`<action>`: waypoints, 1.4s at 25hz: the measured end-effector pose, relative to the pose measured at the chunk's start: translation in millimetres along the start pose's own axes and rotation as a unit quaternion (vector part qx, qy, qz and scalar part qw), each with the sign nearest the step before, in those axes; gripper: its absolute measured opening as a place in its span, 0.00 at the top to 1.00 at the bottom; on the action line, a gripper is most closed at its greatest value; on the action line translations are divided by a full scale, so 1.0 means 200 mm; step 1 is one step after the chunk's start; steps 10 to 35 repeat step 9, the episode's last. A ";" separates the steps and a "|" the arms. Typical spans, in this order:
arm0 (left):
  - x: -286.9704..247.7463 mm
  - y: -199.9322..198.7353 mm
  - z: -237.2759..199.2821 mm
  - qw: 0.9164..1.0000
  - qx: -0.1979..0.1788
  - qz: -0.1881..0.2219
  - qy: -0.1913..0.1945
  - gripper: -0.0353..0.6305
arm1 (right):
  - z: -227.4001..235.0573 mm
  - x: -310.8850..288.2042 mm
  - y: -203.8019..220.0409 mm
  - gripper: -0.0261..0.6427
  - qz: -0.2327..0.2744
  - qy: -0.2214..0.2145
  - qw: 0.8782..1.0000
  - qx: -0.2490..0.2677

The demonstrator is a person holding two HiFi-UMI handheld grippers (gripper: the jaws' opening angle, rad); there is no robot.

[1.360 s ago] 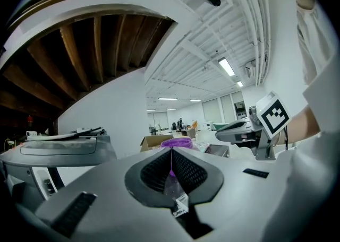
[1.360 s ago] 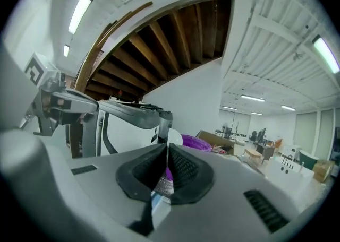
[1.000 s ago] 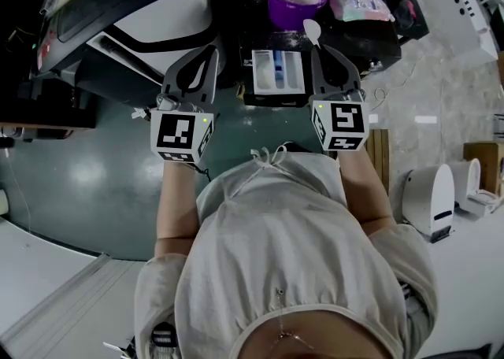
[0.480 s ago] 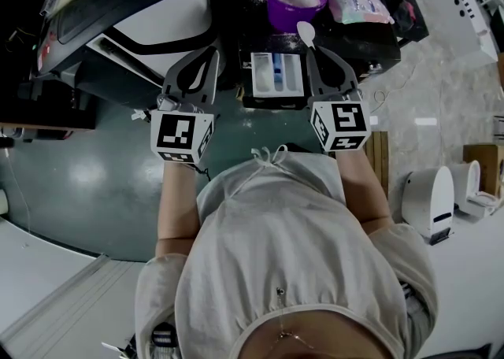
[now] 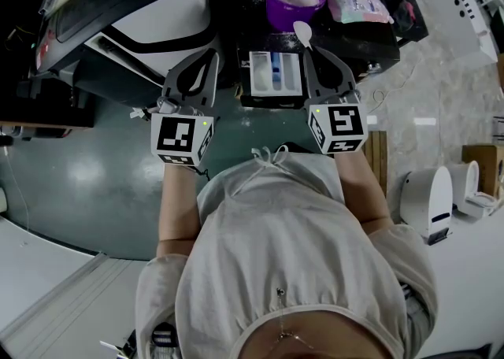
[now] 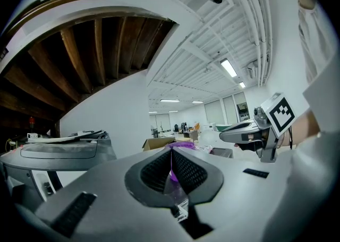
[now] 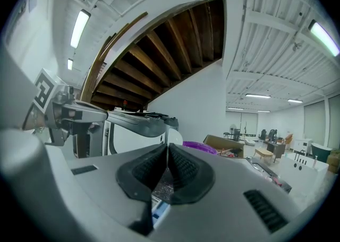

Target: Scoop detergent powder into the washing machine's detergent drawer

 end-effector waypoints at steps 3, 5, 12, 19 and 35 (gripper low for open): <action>0.01 0.01 0.01 1.000 0.005 -0.003 -0.002 0.91 | 0.00 0.02 0.00 0.94 0.007 -0.004 1.000 -0.009; 0.02 0.01 0.02 1.000 0.007 -0.004 -0.002 0.91 | 0.00 0.03 0.00 0.94 0.008 -0.005 1.000 -0.008; 0.04 0.01 0.03 1.000 0.011 -0.002 -0.002 0.91 | 0.00 0.03 -0.01 0.94 0.010 -0.005 1.000 -0.005; 0.04 0.01 0.03 1.000 0.011 -0.002 -0.002 0.91 | 0.00 0.03 -0.01 0.94 0.010 -0.005 1.000 -0.005; 0.04 0.01 0.03 1.000 0.011 -0.002 -0.002 0.91 | 0.00 0.03 -0.01 0.94 0.010 -0.005 1.000 -0.005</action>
Point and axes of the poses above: the fingertips, and each gripper's own axes: x backward along the fingers, z to its right, y out of its underside, the point moved 4 cm from there along x, backward along the fingers, and after that the axes turned 7 degrees about -y, right-handed, at the moved point
